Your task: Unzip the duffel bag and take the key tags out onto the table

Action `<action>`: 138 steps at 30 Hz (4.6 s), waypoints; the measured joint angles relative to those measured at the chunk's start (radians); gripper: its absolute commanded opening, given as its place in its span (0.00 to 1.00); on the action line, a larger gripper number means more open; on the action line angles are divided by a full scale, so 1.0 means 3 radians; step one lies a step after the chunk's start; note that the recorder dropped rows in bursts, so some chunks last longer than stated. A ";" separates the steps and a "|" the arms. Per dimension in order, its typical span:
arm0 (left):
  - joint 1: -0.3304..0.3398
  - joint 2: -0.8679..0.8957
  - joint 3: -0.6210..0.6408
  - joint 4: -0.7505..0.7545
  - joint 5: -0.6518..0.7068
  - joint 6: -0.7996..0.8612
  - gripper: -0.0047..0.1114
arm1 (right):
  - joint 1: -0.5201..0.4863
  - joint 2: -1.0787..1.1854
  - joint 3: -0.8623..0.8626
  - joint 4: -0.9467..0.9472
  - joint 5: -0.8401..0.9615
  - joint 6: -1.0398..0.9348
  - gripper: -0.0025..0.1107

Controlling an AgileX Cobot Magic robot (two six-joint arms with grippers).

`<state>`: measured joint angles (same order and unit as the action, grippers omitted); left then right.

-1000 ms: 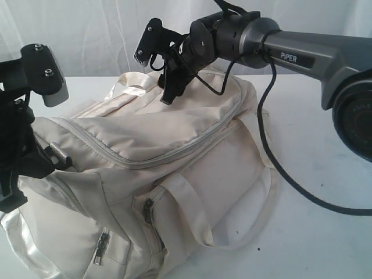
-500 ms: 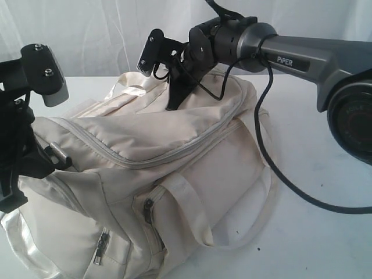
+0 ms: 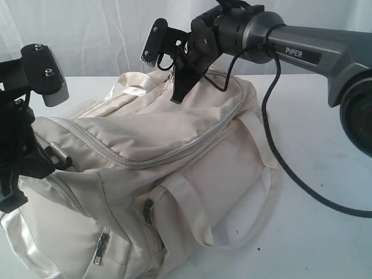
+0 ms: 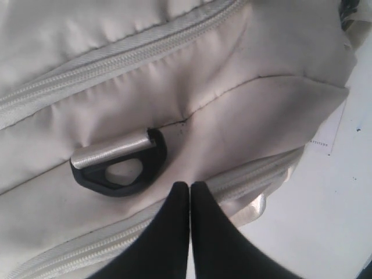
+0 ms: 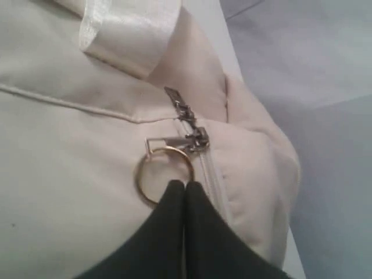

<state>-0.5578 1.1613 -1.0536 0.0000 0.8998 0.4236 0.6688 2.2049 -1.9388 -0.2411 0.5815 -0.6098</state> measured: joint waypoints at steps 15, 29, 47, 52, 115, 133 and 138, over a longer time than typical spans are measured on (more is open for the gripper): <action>0.0000 0.0000 0.0000 0.0000 0.0000 0.0000 0.11 | 0.0000 -0.0136 0.0000 -0.0137 0.0195 0.0368 0.02; 0.0000 0.0000 0.0000 0.0000 0.0000 0.0000 0.11 | 0.0000 -0.0124 -0.0117 -0.0050 0.0506 0.1333 0.02; 0.0000 0.0000 0.0000 -0.0024 -0.0045 0.0000 0.11 | 0.0000 0.0251 -0.0932 0.0823 0.0951 0.0960 0.50; 0.0000 0.0000 0.0000 -0.0024 -0.0045 0.0000 0.11 | 0.0000 0.0350 -0.0932 0.0804 0.0869 0.0807 0.65; 0.0000 0.0087 0.0412 0.0852 -0.0339 -0.0424 0.04 | -0.0160 0.0163 -0.0935 -0.0493 0.1611 0.1438 0.02; 0.0000 -0.0079 0.0427 0.1381 -0.0340 -0.1029 0.04 | -0.1220 -0.0230 -0.0935 0.1780 0.2124 0.0741 0.64; 0.0000 -0.0326 0.0427 0.1258 -0.0450 -0.1036 0.04 | -0.1205 -0.0034 -0.0935 0.1965 0.2034 0.0741 0.65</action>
<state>-0.5578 1.0635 -0.9254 0.3774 0.7649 0.1129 0.3073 2.1946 -2.2193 0.3483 1.1917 -0.3874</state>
